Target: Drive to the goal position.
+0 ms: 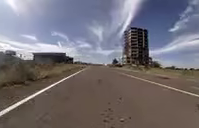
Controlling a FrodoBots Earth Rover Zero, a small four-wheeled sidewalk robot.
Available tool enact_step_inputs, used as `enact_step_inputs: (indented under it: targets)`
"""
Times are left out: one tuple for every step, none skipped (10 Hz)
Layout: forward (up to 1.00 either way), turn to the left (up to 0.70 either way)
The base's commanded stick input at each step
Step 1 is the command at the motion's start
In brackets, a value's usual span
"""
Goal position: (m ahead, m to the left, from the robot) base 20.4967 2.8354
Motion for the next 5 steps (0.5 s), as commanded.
enact_step_inputs:
  targets:
    - [1.0,0.0]
    - [1.0,0.0]
    - [1.0,0.0]
    - [1.0,0.0]
    - [1.0,0.0]
